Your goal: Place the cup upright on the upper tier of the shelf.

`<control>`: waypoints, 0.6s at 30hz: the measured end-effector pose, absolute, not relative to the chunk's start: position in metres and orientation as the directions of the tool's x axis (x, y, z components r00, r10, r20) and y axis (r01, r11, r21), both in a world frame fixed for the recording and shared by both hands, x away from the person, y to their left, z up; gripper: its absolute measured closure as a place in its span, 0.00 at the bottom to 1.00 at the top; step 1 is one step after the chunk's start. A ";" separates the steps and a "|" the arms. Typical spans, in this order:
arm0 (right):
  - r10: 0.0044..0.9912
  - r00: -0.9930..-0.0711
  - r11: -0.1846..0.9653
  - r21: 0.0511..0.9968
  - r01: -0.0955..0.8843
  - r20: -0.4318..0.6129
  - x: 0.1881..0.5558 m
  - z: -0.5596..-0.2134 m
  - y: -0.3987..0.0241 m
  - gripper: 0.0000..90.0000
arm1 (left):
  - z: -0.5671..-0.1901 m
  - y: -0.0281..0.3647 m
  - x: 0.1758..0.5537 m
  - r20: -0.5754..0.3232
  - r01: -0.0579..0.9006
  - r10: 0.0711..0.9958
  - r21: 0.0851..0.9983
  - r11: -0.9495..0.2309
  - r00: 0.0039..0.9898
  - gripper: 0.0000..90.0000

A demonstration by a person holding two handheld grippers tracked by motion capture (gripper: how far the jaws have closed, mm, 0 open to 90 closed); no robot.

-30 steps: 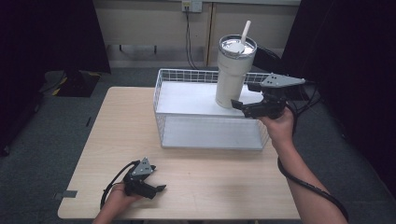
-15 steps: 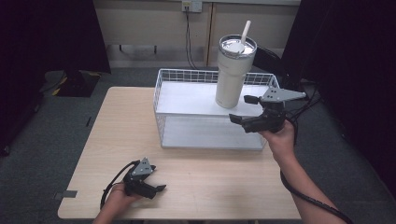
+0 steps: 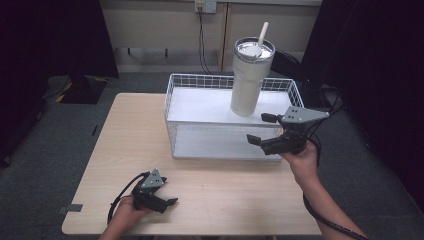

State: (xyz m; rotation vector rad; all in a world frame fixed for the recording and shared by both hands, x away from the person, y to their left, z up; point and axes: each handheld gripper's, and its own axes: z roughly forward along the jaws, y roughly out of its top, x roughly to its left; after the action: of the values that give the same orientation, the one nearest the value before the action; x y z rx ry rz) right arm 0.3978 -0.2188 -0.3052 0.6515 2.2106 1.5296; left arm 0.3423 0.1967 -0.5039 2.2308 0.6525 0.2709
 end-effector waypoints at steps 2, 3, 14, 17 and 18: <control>0.559 -0.828 0.301 0.940 0.161 -0.037 0.395 -0.308 -0.220 0.13 | -0.504 0.197 0.342 -0.013 0.368 0.534 0.740 -0.564 0.845 0.16; 0.557 -0.829 0.314 0.936 0.159 -0.047 0.393 -0.312 -0.221 0.13 | -0.504 0.197 0.342 -0.013 0.367 0.534 0.740 -0.564 0.846 0.16; 0.544 -0.839 0.307 0.935 0.179 -0.018 0.381 -0.335 -0.230 0.13 | -0.504 0.197 0.342 -0.013 0.367 0.534 0.740 -0.564 0.845 0.16; 0.539 -0.842 0.318 0.931 0.178 -0.024 0.377 -0.342 -0.231 0.13 | -0.504 0.197 0.342 -0.013 0.367 0.534 0.740 -0.564 0.845 0.16; 0.536 -0.844 0.316 0.931 0.181 -0.017 0.376 -0.346 -0.232 0.13 | -0.504 0.197 0.342 -0.012 0.367 0.534 0.740 -0.564 0.845 0.16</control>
State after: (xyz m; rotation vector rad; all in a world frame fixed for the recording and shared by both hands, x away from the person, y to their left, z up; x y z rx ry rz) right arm 0.3763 -0.2321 -0.3456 0.6434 2.2641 1.5383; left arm 0.3422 0.1967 -0.5039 2.2310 0.6524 0.2722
